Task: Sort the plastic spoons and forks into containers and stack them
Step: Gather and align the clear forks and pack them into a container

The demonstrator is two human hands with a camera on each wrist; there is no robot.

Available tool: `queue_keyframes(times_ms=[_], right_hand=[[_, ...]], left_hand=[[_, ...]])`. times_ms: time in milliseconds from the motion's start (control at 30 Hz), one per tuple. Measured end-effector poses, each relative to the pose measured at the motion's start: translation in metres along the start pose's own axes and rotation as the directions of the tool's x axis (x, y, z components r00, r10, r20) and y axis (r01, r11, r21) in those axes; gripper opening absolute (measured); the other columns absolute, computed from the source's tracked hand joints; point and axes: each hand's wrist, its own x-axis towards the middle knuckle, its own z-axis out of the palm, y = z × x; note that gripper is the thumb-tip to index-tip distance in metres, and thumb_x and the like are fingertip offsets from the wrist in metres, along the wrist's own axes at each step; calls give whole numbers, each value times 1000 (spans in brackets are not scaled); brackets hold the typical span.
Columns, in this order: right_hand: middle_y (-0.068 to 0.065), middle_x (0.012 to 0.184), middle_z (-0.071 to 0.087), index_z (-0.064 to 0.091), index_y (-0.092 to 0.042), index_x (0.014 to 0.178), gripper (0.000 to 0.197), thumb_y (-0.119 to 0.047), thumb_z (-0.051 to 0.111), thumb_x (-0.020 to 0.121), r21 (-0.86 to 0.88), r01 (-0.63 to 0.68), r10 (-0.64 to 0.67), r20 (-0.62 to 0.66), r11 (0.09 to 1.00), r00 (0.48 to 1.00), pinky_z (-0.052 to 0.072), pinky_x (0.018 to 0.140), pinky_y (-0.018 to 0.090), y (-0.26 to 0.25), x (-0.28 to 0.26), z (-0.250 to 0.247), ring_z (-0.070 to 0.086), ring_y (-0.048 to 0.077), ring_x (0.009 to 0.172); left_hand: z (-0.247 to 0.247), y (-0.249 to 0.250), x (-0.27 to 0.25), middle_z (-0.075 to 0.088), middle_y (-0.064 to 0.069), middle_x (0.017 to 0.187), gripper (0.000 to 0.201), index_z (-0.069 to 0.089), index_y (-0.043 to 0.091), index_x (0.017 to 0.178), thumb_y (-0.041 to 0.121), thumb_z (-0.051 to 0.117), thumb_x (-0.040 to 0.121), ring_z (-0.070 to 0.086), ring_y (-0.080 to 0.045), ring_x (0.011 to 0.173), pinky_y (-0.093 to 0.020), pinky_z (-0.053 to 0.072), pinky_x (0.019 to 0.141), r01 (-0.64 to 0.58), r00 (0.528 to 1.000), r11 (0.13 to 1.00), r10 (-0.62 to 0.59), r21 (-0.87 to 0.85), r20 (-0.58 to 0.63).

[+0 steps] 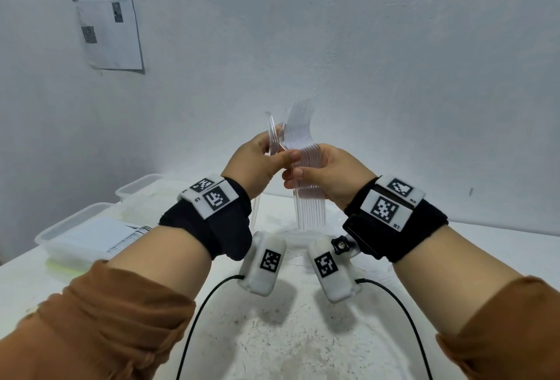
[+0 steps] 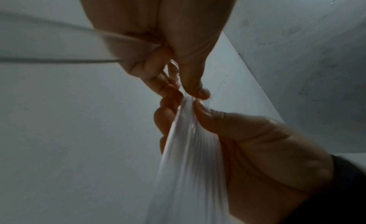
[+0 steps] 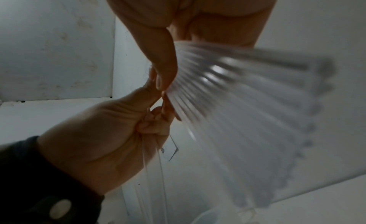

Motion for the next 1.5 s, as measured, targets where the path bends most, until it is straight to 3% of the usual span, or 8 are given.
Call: queue_keyframes(times_ms=[267, 367, 433, 533, 833, 1133, 1233, 1500], right_hand=[[3, 74, 62, 53, -15, 80, 24, 7, 58, 85, -24, 22, -23, -44, 999, 999, 52, 70, 28, 3, 6, 4, 62, 18, 71], [3, 75, 61, 51, -15, 83, 23, 7, 57, 86, -38, 20, -22, -66, 999, 998, 50, 71, 29, 3, 12, 6, 61, 17, 70], [4, 76, 61, 50, -14, 85, 22, 6, 58, 86, -50, 20, -24, -82, 999, 996, 51, 72, 29, 3, 17, 7, 60, 17, 70], [5, 77, 61, 50, -14, 86, 21, 5, 58, 86, -46, 26, -30, -92, 999, 995, 51, 70, 28, 4, 25, 9, 60, 16, 69], [4, 76, 64, 50, -13, 86, 22, 9, 56, 87, -41, 61, -64, -83, 997, 994, 52, 56, 17, 5, 62, 33, 61, 10, 60], [-2, 78, 63, 50, -17, 85, 22, 2, 59, 87, -177, 77, -93, -88, 981, 992, 50, 60, 18, -1, 125, 90, 61, 10, 68], [1, 80, 63, 50, -17, 84, 24, 4, 59, 86, -173, 65, -82, -94, 983, 992, 51, 58, 17, -3, 149, 112, 60, 10, 67], [-2, 83, 63, 51, -18, 84, 26, 5, 61, 83, -233, 50, -81, -127, 971, 989, 51, 67, 26, 3, 195, 165, 61, 10, 75]], left_hand=[[-6, 0, 5, 58, 8, 79, 54, 50, 26, 135, 31, 66, 84, 56, 6, 65, -18, 42, 65, 15, 998, 1000, -16, 23, 67], [-13, 0, 5, 61, -8, 118, 75, 48, 22, 133, 68, 56, 75, 57, -19, 109, -40, 44, 95, 28, 994, 997, -34, 68, 99], [-15, 3, 4, 56, -5, 105, 81, 51, 23, 117, 86, 27, 71, 56, -20, 84, -35, 44, 80, 47, 995, 998, -49, 33, 91], [-23, 0, 13, 48, 3, 90, 57, 56, 28, 102, 63, 12, 91, 37, -12, 68, -24, 35, 64, 133, 991, 976, -135, -172, -2], [-60, -21, 39, 52, 5, 68, 8, 54, 20, 90, 24, 51, 96, 41, -6, 54, -17, 37, 53, 108, 992, 956, -122, -273, -38], [-129, -42, 76, 54, 2, 76, 20, 61, 13, 97, 11, 41, 99, 45, -8, 66, -18, 41, 63, 152, 984, 945, -172, -289, -44], [-157, -49, 85, 48, -2, 72, 28, 58, 9, 80, -2, 38, 97, 44, -10, 63, -12, 47, 57, 151, 989, 934, -143, -323, 48], [-226, -77, 98, 59, -7, 84, 24, 60, 3, 91, -8, 38, 95, 55, -12, 73, -12, 52, 68, 182, 967, 915, -101, -360, 233]])
